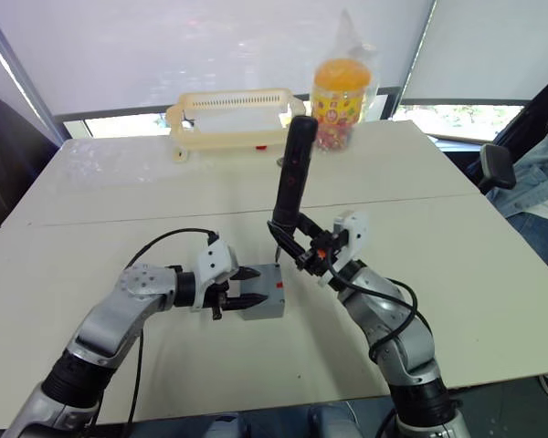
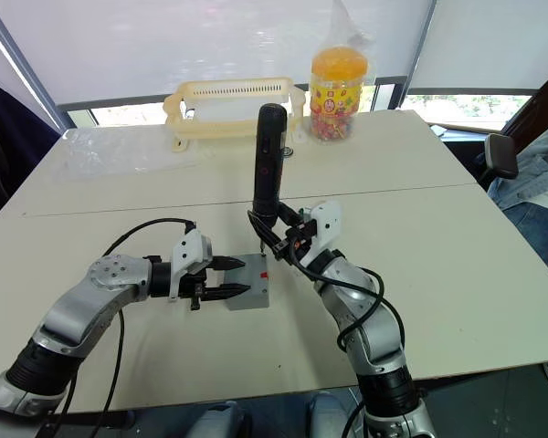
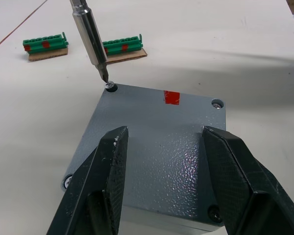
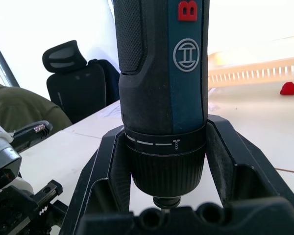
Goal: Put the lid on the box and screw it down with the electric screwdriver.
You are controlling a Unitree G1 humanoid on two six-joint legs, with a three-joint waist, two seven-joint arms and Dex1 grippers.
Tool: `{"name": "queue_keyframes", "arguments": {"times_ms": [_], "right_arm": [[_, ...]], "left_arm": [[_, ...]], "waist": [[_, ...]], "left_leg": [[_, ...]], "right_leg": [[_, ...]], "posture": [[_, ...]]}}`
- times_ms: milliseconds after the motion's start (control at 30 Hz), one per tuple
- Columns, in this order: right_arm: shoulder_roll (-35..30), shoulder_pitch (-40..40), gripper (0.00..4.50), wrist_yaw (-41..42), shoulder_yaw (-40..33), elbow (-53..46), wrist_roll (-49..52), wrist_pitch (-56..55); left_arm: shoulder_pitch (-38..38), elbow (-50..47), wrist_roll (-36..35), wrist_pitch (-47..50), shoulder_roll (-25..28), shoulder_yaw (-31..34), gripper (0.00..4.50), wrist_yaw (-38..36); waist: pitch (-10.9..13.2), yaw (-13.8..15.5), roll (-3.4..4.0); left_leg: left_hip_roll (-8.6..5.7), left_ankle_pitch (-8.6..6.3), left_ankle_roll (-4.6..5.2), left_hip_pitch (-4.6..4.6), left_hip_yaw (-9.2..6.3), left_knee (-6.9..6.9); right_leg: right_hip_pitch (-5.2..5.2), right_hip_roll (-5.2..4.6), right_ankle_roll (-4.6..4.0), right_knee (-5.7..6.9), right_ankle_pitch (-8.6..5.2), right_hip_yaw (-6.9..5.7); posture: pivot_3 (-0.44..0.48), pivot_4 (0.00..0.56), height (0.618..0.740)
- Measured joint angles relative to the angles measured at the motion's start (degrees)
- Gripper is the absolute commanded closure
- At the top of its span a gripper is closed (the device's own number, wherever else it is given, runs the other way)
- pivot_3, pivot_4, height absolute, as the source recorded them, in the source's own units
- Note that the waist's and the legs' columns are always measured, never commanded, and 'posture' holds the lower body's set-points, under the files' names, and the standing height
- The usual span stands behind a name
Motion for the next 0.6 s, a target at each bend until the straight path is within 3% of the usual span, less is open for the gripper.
{"name": "queue_keyframes", "arguments": {"times_ms": [600], "right_arm": [[-0.2,1.3,2.76,0.7,0.3,0.1,-0.6,-0.4]], "left_arm": [[0.5,-0.1,0.0,0.0,0.0,0.3,2.07,0.1]], "waist": [[0.0,0.0,0.0]], "left_leg": [[0.01,0.0,0.0,0.0,0.01,-0.01]], "right_leg": [[0.0,0.01,0.0,-0.01,0.0,0.0]], "posture": [[0.0,0.15,0.74]]}}
